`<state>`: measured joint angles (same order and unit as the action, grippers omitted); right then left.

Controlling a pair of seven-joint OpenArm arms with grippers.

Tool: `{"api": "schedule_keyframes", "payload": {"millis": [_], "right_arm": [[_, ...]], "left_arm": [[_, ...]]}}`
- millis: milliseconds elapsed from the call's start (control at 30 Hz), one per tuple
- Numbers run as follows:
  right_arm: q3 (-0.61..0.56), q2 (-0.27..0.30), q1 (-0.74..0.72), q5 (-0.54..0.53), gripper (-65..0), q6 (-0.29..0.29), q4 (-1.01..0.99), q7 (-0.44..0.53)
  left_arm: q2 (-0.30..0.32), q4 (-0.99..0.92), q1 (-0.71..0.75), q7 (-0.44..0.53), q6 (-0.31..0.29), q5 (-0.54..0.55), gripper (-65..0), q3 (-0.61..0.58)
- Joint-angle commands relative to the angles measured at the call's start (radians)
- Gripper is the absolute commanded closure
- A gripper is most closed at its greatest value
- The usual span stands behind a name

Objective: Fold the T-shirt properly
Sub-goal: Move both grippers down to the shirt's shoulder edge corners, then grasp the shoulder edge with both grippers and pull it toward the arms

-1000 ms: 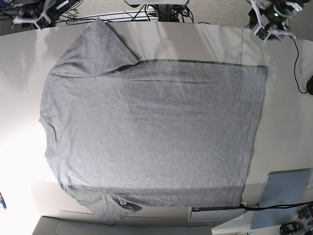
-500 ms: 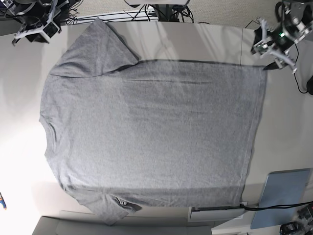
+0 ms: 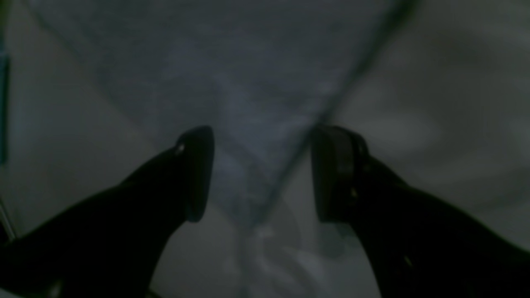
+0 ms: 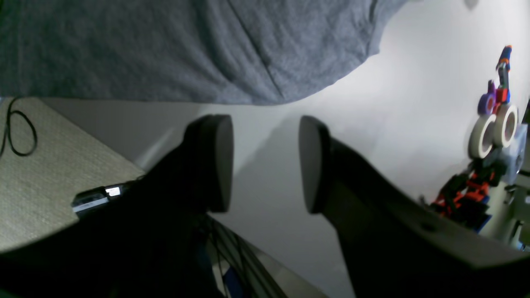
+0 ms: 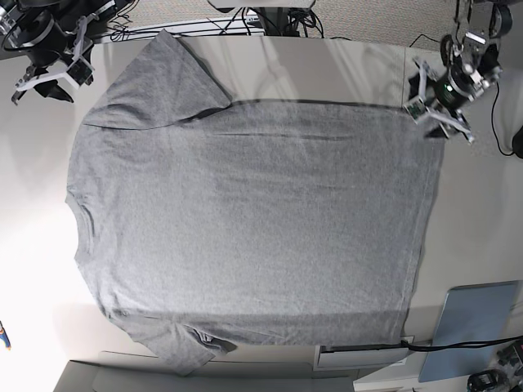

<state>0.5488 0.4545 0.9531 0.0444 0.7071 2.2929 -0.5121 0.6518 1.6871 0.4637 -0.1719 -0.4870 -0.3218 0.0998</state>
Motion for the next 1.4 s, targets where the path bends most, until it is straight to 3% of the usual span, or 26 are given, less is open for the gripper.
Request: {"api": "schedule_keyframes", "payload": {"millis": [0, 267, 467, 600, 767, 833, 1100, 1367], "right_arm": [[0.007, 0.011, 0.008, -0.002, -26.2, -0.009, 0.016, 0.016], [0.007, 0.015, 0.008, 0.001, -26.2, -0.009, 0.016, 0.025], [0.006, 0.078, 0.008, 0.002, -26.2, -0.009, 0.016, 0.026], [0.006, 0.092, 0.008, 0.042, -26.2, -0.009, 0.016, 0.033], [0.006, 0.094, 0.008, 0.094, -26.2, -0.009, 0.005, 0.085], [-0.008, 0.103, 0.008, 0.134, -26.2, -0.009, -0.02, 0.121], [-0.278, 0.179, -0.075, 0.401, -26.2, -0.009, -0.172, 0.126], [-0.528, 0.21, -0.24, 0.514, -26.2, -0.009, -0.336, 0.118]], "left_arm": [[0.016, -0.013, -0.009, -0.008, -0.008, -0.016, -38.0, 0.004], [0.019, -0.163, -0.089, 0.015, -0.011, -0.021, -38.0, -0.008], [0.055, -0.203, -0.109, 0.014, -0.007, -0.122, -37.5, -0.126], [0.058, -0.203, -0.106, 0.012, -0.008, -0.154, -25.9, -0.158], [0.058, -0.203, -0.106, 0.011, -0.012, -0.154, -0.7, -0.156], [0.058, -0.203, -0.106, 0.011, -0.011, -0.153, 0.0, -0.156], [0.057, -0.202, -0.097, 0.012, -0.011, -0.138, 0.0, -0.156], [0.057, -0.202, -0.095, 0.011, -0.008, -0.138, 0.0, -0.156]]}}
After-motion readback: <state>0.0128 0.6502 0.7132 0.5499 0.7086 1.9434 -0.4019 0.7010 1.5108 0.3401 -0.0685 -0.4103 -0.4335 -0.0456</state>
